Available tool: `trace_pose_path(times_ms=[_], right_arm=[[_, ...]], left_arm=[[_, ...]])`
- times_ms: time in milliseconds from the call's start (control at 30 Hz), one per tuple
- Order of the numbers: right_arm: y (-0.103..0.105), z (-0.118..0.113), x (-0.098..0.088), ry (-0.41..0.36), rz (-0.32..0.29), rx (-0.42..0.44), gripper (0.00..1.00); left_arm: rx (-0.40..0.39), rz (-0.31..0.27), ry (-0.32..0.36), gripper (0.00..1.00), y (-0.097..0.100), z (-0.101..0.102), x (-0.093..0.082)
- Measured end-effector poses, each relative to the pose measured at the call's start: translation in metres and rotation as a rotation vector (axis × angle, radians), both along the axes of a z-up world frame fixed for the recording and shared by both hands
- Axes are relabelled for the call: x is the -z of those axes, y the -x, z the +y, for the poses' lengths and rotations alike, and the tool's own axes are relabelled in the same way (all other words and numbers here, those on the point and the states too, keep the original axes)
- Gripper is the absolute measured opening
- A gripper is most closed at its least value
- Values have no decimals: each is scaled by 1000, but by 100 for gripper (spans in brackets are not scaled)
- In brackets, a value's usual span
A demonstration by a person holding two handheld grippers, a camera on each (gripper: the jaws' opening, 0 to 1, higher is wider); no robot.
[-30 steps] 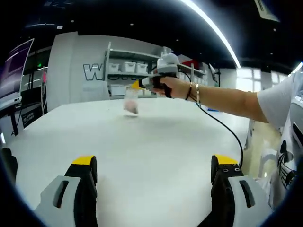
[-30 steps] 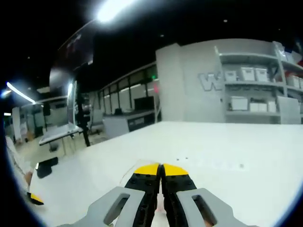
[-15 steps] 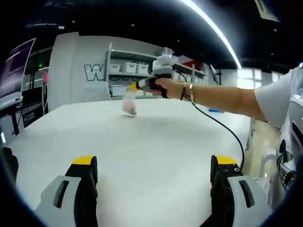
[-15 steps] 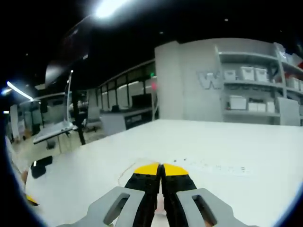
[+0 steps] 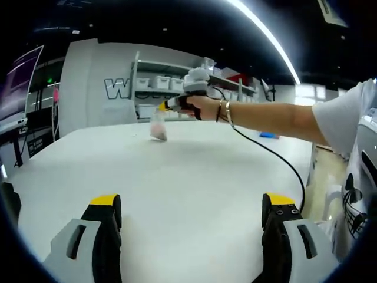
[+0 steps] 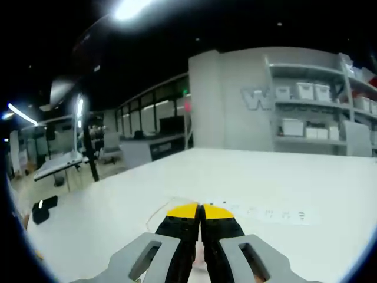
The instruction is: Open the resealable bag by pulling the two sides of the seal apart until the entire bag opening is separated and visibly accessible.
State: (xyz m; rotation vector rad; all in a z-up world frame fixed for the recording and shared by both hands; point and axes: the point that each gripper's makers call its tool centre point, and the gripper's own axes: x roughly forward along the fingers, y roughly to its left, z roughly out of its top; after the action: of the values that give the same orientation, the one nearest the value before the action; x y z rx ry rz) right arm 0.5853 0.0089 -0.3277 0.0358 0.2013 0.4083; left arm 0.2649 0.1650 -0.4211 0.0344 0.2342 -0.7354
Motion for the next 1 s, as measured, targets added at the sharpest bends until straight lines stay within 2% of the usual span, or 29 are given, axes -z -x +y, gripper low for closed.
trace_pose_path(times_ms=[367, 667, 933, 1000], right_arm=[[-20, -5, -6, 5, -4, 32, 0], [-33, -5, -4, 44, -21, 59, 0], [-38, 9, 6, 77, -33, 45, 0], [-32, 18, 14, 85, -26, 25, 0]], left_arm=[[-8, 3, -1, 98, -2, 2, 2], [-9, 0, -3, 98, -1, 3, 1], [-6, -6, -5, 98, 0, 2, 0], [-7, -8, -6, 98, 0, 2, 0]])
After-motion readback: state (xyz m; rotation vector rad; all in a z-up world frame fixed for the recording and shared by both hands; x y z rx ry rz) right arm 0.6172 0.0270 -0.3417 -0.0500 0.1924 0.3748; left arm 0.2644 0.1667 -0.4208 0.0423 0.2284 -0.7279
